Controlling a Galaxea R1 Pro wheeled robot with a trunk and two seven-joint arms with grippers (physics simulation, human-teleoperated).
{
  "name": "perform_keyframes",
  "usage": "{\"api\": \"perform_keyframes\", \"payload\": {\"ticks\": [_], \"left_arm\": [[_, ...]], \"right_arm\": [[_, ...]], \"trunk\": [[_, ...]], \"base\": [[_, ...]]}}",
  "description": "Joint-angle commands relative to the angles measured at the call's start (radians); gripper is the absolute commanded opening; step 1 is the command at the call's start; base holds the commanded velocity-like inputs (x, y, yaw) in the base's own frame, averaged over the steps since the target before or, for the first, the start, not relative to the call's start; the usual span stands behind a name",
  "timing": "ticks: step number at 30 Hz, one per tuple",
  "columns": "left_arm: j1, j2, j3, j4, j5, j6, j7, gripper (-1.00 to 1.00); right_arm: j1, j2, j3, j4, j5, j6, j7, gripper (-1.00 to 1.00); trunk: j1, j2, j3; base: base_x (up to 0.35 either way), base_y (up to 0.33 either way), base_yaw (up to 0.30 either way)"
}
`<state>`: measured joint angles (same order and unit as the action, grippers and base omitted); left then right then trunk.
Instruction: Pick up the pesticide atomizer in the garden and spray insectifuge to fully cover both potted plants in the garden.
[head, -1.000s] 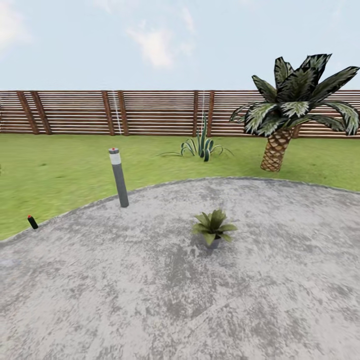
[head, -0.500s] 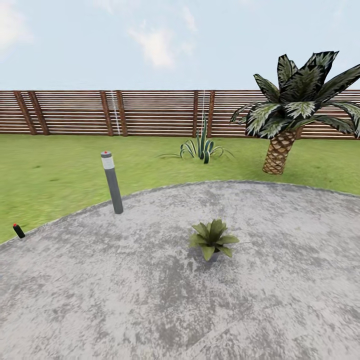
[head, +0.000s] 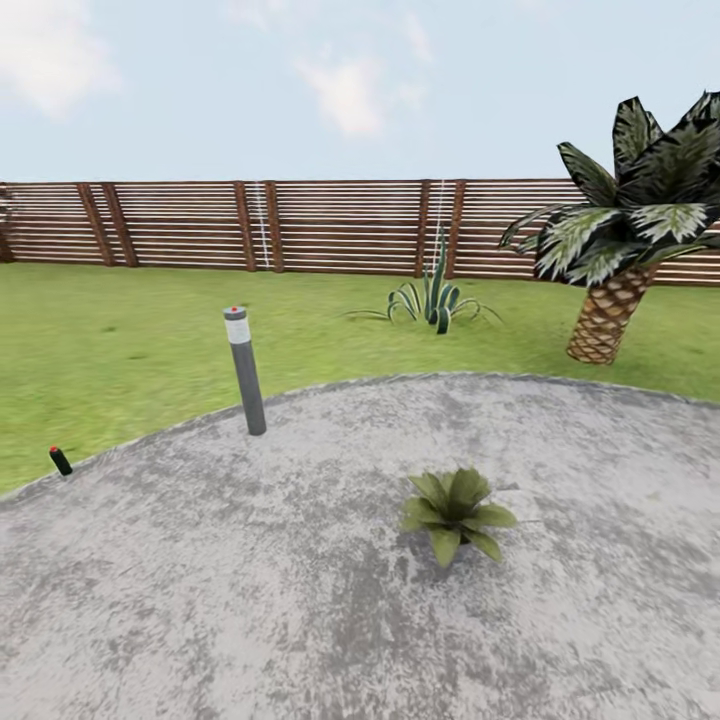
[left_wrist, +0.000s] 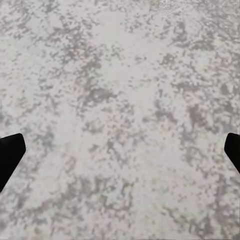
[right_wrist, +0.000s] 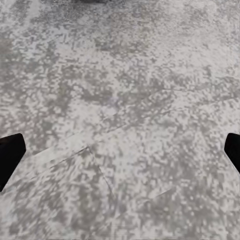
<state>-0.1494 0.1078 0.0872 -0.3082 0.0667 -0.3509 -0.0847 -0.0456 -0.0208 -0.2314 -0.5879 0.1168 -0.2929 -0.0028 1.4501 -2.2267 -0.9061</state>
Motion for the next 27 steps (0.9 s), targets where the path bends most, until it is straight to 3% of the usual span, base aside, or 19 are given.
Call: {"api": "perform_keyframes", "payload": {"ticks": [1, 27], "left_arm": [[-0.001, 0.000, 0.005, 0.001, 0.007, -0.002, -0.009, 1.00], [-0.001, 0.000, 0.005, 0.000, 0.007, -0.002, -0.009, 1.00]], "right_arm": [[0.000, 0.001, -0.004, 0.000, 0.010, -0.003, 0.000, 1.00], [0.000, 0.001, -0.004, 0.000, 0.010, -0.003, 0.000, 1.00]], "trunk": [[0.000, 0.000, -0.001], [0.000, 0.000, -0.001]], "base": [[0.338, -0.001, 0.277], [0.338, 0.000, 0.278]]}}
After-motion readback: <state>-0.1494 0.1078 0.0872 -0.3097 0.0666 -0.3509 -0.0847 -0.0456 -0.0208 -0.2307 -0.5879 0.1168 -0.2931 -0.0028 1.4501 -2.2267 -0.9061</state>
